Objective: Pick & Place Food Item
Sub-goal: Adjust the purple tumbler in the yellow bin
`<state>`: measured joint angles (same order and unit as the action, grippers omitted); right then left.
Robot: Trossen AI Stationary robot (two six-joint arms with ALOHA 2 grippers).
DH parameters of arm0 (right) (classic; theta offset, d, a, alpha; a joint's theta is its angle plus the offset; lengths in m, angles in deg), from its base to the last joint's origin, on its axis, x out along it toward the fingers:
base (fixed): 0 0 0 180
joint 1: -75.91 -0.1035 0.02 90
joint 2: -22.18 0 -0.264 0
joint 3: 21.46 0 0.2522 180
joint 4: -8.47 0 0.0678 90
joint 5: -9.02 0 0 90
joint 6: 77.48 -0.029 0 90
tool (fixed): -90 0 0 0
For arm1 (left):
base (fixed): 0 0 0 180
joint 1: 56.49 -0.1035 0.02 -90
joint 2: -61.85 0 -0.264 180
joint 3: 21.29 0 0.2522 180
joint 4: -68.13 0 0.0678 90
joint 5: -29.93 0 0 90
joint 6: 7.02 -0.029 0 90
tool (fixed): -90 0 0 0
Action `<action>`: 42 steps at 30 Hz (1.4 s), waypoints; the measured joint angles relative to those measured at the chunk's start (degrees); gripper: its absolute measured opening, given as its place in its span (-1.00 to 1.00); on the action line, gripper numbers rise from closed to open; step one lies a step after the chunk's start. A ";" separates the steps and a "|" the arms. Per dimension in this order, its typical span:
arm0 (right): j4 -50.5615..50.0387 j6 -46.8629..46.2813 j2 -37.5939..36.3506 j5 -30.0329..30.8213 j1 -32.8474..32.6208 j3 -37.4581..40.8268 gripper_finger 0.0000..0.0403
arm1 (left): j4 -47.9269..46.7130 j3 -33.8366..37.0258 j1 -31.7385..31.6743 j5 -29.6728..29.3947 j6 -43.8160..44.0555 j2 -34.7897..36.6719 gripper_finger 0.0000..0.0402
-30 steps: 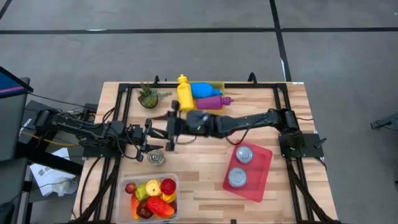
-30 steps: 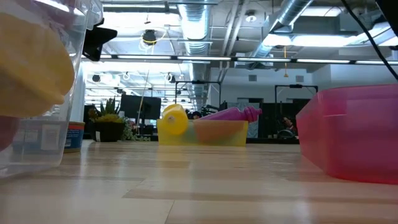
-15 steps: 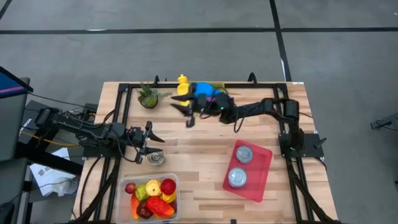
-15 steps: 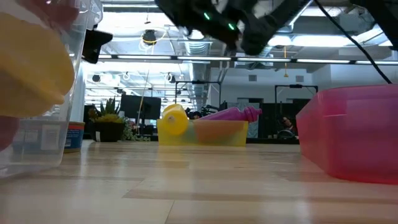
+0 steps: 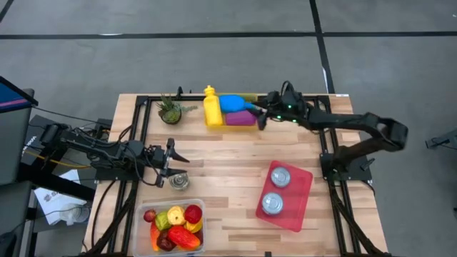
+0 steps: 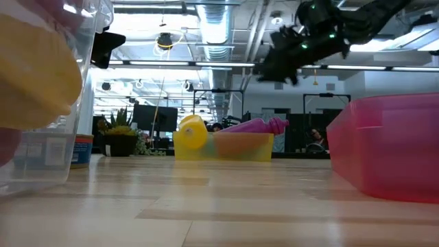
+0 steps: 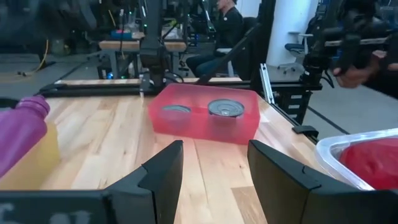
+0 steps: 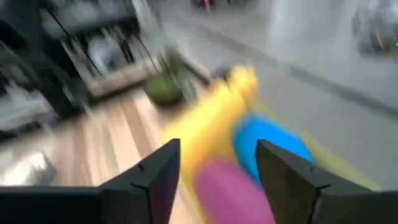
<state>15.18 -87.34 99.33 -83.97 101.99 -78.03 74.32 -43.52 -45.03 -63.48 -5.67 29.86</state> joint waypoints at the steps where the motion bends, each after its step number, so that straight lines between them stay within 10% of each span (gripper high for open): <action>1: -5.45 0.35 -1.71 0.16 0.39 0.07 0.01 | 0.18 0.02 0.00 -0.31 -0.48 0.00 -0.14; 13: -29.57 -3.53 -3.15 -5.86 8.30 0.00 0.17 | -0.12 0.02 -0.01 -1.26 -1.00 0.00 -0.14; 42: -26.62 -7.60 6.95 -28.95 23.04 -0.08 0.24 | -1.04 0.00 -0.02 -1.30 0.23 0.02 -0.14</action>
<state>-11.44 -94.94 106.28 -112.92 125.03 -78.11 73.28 -43.52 -45.05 -64.78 -5.44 29.88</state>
